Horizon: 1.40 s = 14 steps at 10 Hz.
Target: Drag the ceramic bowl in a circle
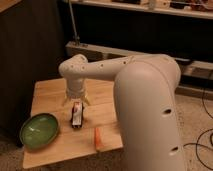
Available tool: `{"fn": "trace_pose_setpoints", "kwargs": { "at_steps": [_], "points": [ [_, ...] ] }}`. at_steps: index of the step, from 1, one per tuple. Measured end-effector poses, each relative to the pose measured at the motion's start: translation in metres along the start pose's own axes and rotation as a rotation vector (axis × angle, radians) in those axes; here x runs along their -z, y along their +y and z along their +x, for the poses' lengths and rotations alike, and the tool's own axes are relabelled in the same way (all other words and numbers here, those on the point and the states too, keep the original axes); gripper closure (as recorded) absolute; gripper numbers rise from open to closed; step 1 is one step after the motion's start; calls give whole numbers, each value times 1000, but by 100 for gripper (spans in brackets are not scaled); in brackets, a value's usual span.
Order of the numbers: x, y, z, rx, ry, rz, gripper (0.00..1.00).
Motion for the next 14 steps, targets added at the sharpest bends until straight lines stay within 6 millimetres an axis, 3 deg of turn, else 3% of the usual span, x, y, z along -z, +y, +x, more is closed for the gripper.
{"fn": "trace_pose_setpoints", "kwargs": {
  "at_steps": [5,9,12,14],
  "points": [
    [-1,0,0,1,-2,-4,20],
    [-12,16,-5,51,-39,-211,20],
    [-14,29,-9,66,-36,-258,20],
    [-14,49,-10,98,-23,-293,20]
  ]
}}
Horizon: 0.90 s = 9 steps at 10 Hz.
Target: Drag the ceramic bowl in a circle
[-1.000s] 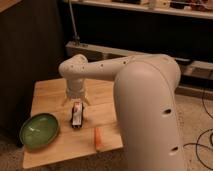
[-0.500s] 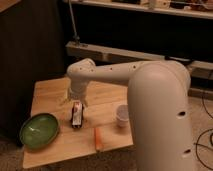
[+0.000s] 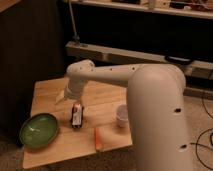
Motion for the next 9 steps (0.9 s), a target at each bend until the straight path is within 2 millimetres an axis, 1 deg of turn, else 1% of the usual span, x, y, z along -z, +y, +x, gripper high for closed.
{"fn": "trace_pose_setpoints", "kwargs": {
  "at_steps": [2,4,5,7,9],
  "points": [
    [-10,5,1,11,28,-31,20],
    [-28,17,10,42,76,-63,20],
    [-40,21,17,62,104,-83,20],
    [-60,30,22,106,139,-111,20],
    [-70,33,24,137,159,-118,20]
  ]
}}
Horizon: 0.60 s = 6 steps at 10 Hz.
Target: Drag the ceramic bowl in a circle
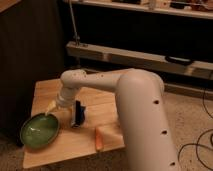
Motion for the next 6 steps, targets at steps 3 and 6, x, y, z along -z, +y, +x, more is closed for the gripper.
{"fn": "trace_pose_setpoints", "kwargs": {
  "at_steps": [3,6],
  "points": [
    [-10,6,-3,31,14,-12,20],
    [-22,7,-3,44,27,-21,20]
  ]
}}
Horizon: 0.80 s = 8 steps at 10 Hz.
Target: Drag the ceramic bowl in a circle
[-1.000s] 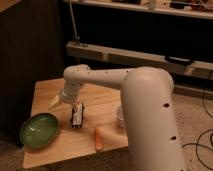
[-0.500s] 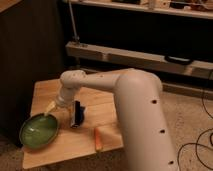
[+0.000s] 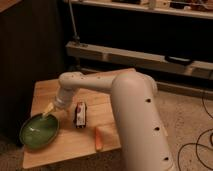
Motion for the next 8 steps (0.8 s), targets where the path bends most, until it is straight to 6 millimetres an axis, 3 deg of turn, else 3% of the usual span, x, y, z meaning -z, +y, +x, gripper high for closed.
{"fn": "trace_pose_setpoints", "kwargs": {
  "at_steps": [2,5,8],
  "points": [
    [-8,1,0,9,9,3,23],
    [-20,7,2,34,30,28,46],
    [-28,8,3,40,50,55,46]
  ]
}}
